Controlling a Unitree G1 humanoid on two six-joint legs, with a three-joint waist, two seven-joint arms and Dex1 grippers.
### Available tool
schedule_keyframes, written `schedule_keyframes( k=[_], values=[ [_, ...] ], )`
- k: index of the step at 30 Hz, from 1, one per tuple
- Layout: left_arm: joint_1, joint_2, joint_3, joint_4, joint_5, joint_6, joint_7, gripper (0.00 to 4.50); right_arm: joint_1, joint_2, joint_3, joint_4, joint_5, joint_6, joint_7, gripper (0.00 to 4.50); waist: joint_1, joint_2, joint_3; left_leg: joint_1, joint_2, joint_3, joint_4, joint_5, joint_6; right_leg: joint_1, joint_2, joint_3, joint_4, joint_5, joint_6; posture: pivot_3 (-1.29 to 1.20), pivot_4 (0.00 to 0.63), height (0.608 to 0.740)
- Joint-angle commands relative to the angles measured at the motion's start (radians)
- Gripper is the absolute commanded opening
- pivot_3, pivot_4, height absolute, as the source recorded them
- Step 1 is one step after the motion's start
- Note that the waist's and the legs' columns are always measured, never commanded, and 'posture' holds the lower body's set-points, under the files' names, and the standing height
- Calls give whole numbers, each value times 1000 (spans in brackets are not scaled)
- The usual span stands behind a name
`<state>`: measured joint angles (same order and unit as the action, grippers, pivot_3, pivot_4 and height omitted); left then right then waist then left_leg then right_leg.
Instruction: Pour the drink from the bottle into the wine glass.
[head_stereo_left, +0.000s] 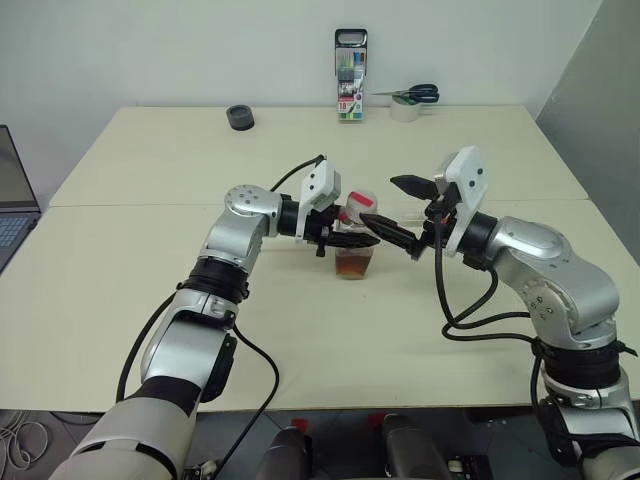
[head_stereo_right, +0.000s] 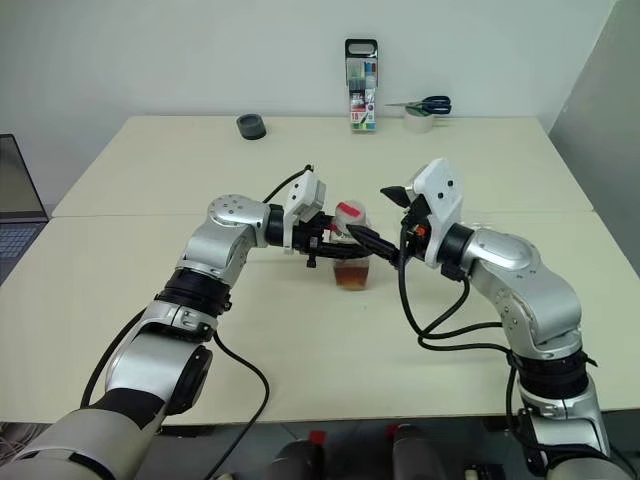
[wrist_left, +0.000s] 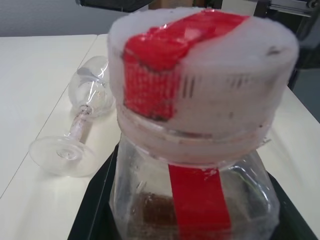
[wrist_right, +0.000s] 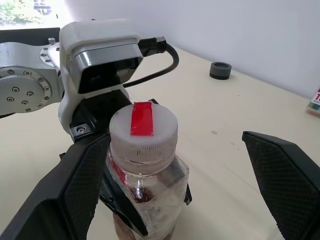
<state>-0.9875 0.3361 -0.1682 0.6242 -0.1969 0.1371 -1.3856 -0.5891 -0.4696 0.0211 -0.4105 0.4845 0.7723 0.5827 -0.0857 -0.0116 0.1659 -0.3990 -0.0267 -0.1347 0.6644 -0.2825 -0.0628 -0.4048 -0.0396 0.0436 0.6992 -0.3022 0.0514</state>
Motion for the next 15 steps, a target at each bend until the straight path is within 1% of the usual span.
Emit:
schedule_keyframes(
  k=[1, 15],
  values=[
    [-8, 1, 16, -53, -19, -4, 0, 1742, -5, -13, -33, -34, 9, -6, -10, 4500, 0, 0, 0, 0, 0, 0, 0, 0, 0, 0, 0, 0, 0, 0, 0, 0, 150, 740],
    [-9, -1, 16, -49, -18, -4, 0, 1742, 1, -28, -31, -34, 14, -12, -10, 4500, 0, 0, 0, 0, 0, 0, 0, 0, 0, 0, 0, 0, 0, 0, 0, 0, 150, 740]
  ],
)
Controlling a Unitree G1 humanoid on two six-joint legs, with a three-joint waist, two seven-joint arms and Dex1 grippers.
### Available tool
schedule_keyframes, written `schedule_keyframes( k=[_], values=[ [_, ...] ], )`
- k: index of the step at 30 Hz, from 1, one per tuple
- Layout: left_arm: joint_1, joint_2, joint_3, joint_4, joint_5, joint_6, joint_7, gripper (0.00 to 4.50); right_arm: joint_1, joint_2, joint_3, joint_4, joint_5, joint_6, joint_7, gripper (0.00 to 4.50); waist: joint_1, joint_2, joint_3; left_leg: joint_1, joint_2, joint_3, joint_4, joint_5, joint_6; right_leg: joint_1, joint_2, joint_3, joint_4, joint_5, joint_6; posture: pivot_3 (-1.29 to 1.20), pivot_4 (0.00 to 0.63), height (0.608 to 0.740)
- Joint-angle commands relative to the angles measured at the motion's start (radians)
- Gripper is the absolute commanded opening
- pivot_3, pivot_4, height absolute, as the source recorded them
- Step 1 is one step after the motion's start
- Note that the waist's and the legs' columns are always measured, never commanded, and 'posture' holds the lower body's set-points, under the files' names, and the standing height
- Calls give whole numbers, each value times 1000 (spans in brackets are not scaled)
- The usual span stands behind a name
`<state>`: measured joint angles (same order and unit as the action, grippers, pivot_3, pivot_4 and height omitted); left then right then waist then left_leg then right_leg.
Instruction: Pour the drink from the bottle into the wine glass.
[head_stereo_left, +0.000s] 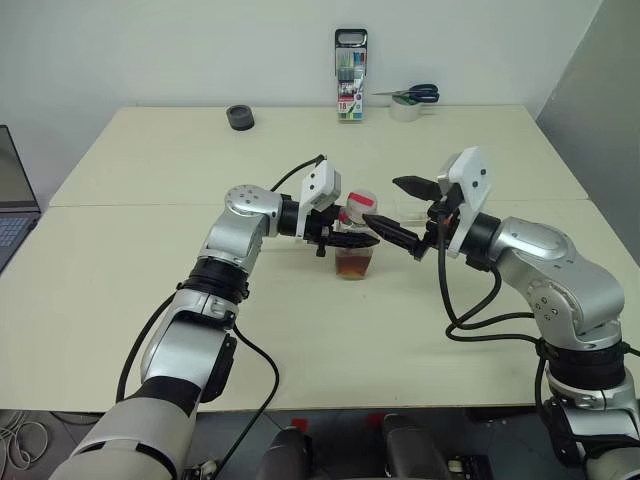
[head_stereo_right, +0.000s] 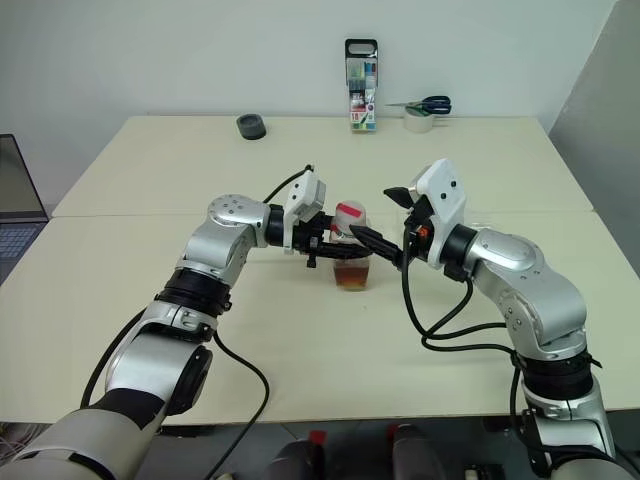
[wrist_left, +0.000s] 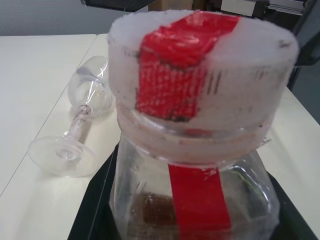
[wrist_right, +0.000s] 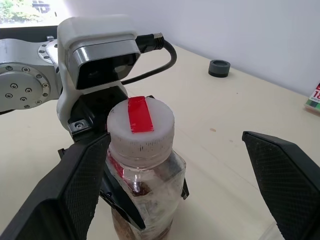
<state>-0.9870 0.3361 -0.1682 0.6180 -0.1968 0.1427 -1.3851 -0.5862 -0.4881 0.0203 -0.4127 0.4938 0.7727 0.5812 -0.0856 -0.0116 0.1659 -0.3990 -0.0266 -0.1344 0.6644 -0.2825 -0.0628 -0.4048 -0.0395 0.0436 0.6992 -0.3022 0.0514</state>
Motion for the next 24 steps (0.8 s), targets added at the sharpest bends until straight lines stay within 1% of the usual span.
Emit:
schedule_keyframes(
  k=[1, 24],
  values=[
    [-10, 0, 16, -42, -18, -10, 0, 1742, -2, -11, -29, -32, 4, -14, -8, 4500, 0, 0, 0, 0, 0, 0, 0, 0, 0, 0, 0, 0, 0, 0, 0, 0, 150, 740],
    [-10, 1, 16, -39, -17, -14, -2, 1742, 9, -30, -31, -44, 20, -15, 16, 4500, 0, 0, 0, 0, 0, 0, 0, 0, 0, 0, 0, 0, 0, 0, 0, 0, 150, 740]
  ],
)
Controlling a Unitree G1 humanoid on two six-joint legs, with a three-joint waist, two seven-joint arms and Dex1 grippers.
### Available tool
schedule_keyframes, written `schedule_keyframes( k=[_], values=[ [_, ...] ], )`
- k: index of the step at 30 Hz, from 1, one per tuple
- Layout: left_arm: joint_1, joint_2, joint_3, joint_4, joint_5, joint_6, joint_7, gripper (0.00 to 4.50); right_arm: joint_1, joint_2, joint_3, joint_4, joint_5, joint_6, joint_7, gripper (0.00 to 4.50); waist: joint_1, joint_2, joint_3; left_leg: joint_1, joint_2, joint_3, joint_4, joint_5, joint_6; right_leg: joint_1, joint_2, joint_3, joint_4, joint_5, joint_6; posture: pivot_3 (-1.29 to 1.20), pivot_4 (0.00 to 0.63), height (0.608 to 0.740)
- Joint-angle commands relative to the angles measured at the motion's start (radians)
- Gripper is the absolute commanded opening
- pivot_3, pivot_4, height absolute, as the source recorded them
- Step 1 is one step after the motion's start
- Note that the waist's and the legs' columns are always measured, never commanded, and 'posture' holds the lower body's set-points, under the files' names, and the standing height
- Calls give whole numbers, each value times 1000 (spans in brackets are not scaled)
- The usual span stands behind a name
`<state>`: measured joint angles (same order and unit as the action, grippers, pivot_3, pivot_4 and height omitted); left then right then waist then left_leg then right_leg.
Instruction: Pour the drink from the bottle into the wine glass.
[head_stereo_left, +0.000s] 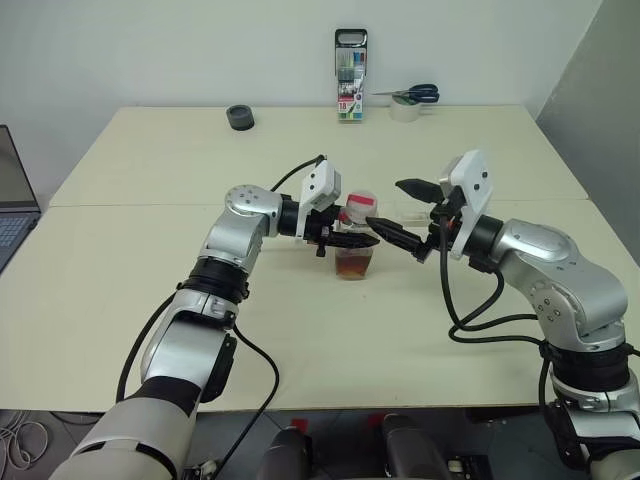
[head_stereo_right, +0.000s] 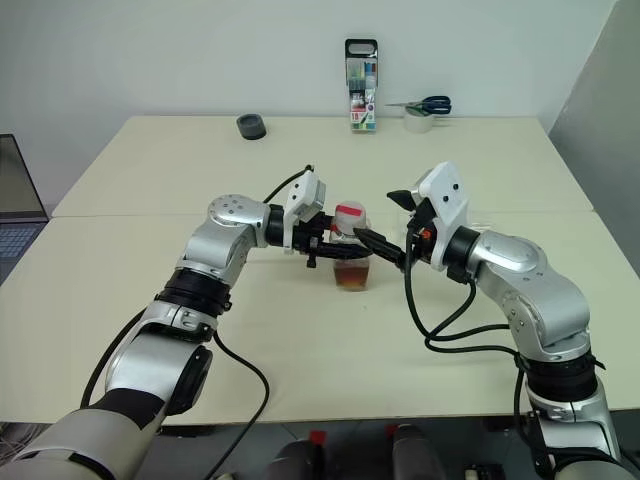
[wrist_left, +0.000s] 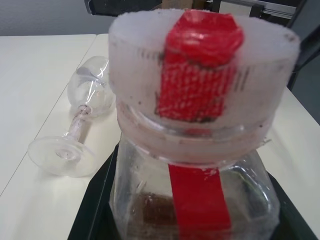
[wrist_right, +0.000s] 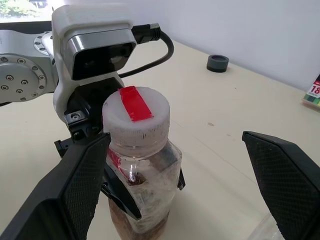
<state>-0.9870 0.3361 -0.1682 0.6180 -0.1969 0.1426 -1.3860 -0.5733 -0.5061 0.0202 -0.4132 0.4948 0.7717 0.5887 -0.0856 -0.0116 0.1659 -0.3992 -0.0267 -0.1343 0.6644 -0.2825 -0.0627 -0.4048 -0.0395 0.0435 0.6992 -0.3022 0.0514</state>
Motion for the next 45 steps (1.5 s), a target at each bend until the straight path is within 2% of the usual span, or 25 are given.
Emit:
schedule_keyframes(
  k=[1, 25, 32, 45],
  values=[
    [-10, 1, 16, -39, -17, -13, -1, 1742, -4, -16, -32, -44, 21, -13, 13, 4500, 0, 0, 0, 0, 0, 0, 0, 0, 0, 0, 0, 0, 0, 0, 0, 0, 150, 740],
    [-17, 5, 21, -35, -14, -24, 7, 1742, 12, -106, -53, -53, 80, 7, 78, 4500, 1, 0, 0, 0, 0, 1, 0, 0, 0, 0, 0, 0, 0, 0, 0, 0, 150, 740],
    [-12, 3, 21, -43, -16, -20, 11, 1742, -6, -77, -36, -101, 94, 35, 26, 4500, 1, 0, 0, 0, 0, 0, 0, 0, 0, 0, 0, 0, 0, 0, 0, 0, 150, 740],
    [-15, -3, 17, -43, -17, -15, 6, 1742, -61, -8, 29, -55, -27, -16, -59, 4500, 1, 0, 0, 0, 0, 0, 0, 0, 0, 0, 0, 0, 0, 0, 0, 0, 150, 740]
  ],
)
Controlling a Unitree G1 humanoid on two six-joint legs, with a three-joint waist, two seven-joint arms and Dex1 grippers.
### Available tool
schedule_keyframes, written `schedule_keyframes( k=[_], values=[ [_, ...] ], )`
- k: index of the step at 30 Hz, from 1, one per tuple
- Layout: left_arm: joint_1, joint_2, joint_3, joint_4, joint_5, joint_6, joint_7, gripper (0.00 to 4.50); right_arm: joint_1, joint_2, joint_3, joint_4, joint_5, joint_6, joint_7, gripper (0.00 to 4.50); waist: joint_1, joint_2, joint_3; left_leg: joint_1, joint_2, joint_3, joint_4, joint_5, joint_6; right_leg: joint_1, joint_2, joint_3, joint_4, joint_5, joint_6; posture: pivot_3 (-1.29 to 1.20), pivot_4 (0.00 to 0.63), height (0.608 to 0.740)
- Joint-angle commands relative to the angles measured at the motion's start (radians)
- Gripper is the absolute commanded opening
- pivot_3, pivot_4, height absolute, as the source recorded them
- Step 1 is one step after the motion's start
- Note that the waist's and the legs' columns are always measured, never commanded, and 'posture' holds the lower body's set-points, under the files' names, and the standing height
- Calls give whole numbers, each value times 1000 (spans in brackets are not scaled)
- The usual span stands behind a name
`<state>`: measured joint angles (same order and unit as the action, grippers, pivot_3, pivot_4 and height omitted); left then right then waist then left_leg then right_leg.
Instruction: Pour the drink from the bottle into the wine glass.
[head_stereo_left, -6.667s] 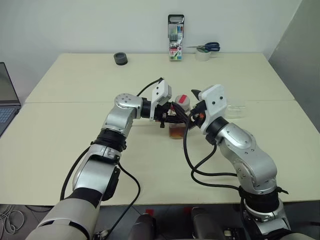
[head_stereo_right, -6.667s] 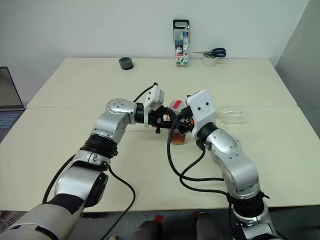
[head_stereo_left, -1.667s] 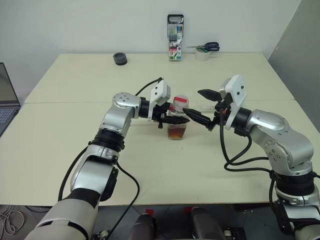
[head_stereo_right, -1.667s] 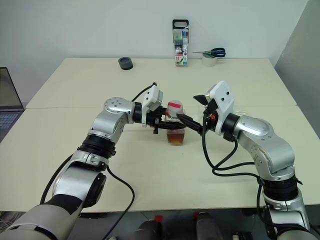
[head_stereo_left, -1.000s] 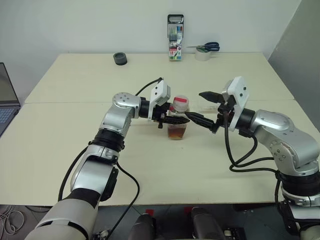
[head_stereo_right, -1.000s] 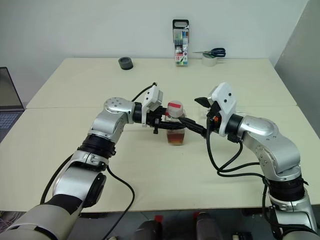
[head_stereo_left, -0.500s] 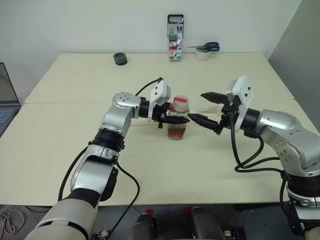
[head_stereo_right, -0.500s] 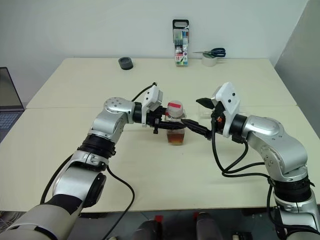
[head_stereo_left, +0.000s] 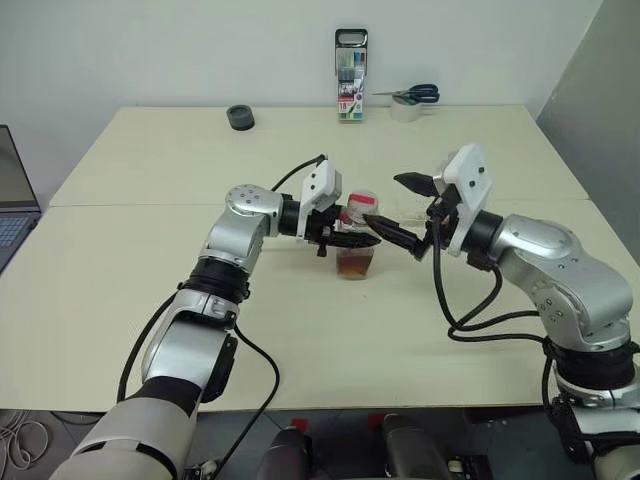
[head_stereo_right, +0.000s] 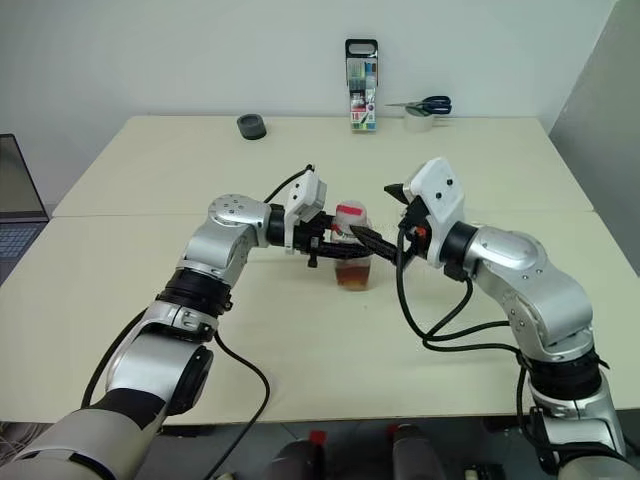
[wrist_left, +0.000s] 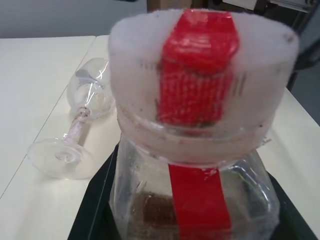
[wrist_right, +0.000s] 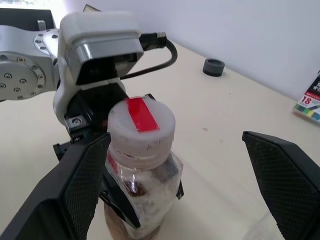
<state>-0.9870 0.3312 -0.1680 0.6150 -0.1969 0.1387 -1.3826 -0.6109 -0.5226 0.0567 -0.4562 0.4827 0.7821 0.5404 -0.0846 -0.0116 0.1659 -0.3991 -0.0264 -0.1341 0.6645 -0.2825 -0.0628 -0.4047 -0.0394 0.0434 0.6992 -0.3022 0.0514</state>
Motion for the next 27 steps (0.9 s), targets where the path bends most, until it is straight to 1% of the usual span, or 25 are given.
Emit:
schedule_keyframes(
  k=[1, 8, 27],
  values=[
    [-15, 2, 17, -40, -17, -11, 2, 1742, -26, 12, -5, -10, -18, -28, -12, 4500, 0, 0, 0, 0, 0, 0, 0, 0, 0, 0, 0, 0, 0, 0, 0, 0, 150, 740],
    [-13, 3, 17, -42, -16, -10, 3, 1741, -31, 27, 0, 1, -39, -34, -9, 4500, 0, 0, 0, 0, 0, 0, 0, 0, 0, 0, 0, 0, 0, 0, 0, 0, 150, 740],
    [-10, 7, 16, -41, -17, -12, -1, 1741, -1, -9, -43, 4, -38, -27, 0, 4500, 0, 0, 0, 0, 0, 0, 0, 0, 0, 0, 0, 0, 0, 0, 0, 0, 150, 740]
  ],
)
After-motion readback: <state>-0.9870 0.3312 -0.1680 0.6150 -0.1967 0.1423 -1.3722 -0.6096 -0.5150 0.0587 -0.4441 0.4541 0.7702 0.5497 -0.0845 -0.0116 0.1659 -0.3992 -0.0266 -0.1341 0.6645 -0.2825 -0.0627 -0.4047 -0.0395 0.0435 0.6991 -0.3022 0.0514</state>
